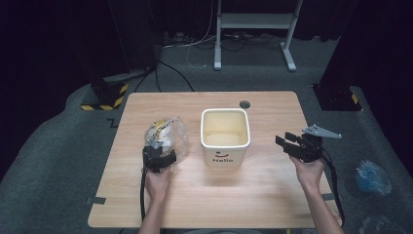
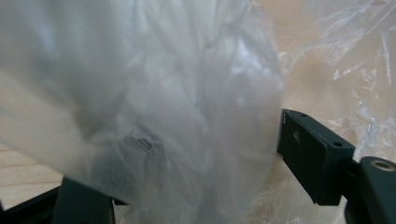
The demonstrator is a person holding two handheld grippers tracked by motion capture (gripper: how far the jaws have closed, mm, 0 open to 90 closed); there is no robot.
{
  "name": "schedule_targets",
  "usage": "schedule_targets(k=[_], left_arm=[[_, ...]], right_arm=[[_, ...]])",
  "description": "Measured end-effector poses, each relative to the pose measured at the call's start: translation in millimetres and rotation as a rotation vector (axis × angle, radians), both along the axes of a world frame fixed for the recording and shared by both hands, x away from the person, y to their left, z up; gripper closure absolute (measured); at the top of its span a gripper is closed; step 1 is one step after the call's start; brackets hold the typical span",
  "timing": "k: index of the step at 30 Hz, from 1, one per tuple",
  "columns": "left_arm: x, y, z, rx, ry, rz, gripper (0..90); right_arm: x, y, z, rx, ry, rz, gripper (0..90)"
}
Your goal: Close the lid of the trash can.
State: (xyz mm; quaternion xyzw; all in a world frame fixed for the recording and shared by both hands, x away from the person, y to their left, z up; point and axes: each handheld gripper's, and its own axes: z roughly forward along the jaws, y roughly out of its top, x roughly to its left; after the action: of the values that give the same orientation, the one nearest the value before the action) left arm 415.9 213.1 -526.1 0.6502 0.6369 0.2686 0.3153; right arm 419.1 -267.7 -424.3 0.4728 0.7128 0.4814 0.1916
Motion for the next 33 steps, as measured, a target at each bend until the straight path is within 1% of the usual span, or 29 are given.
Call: schedule_targets(k=[5,11,15,16,25,33], left_arm=[[0.0,0.3,0.0,-0.003,-0.002,0.002,29.9],[0.0,-0.1,0.0,0.0,0.0,0.0,29.9],[-0.2,-0.5,0.0,0.005,0.0,0.0,30.0],[-0.2,-0.9,0.0,0.008,0.002,0.001,30.0],[-0.1,-0.3,0.0,0.002,0.0,0.0,30.0],[-0.2,-0.7,0.0,0.006,0.001,0.0,29.9]], right_arm=[[0.7,0.3,-3.9,0.0,0.006,-0.009,48.9],[1.6,-0.2,-9.6,0.013,0.013,-0.015,48.5],[2.0,-0.3,-12.2,0.021,0.014,-0.012,48.5],[2.5,0.2,-14.5,0.021,0.021,-0.011,48.3],[2.2,0.4,-19.9,0.026,0.027,-0.01,48.3],[5.4,1.2,-30.3,0.029,0.046,-0.01,47.7]])
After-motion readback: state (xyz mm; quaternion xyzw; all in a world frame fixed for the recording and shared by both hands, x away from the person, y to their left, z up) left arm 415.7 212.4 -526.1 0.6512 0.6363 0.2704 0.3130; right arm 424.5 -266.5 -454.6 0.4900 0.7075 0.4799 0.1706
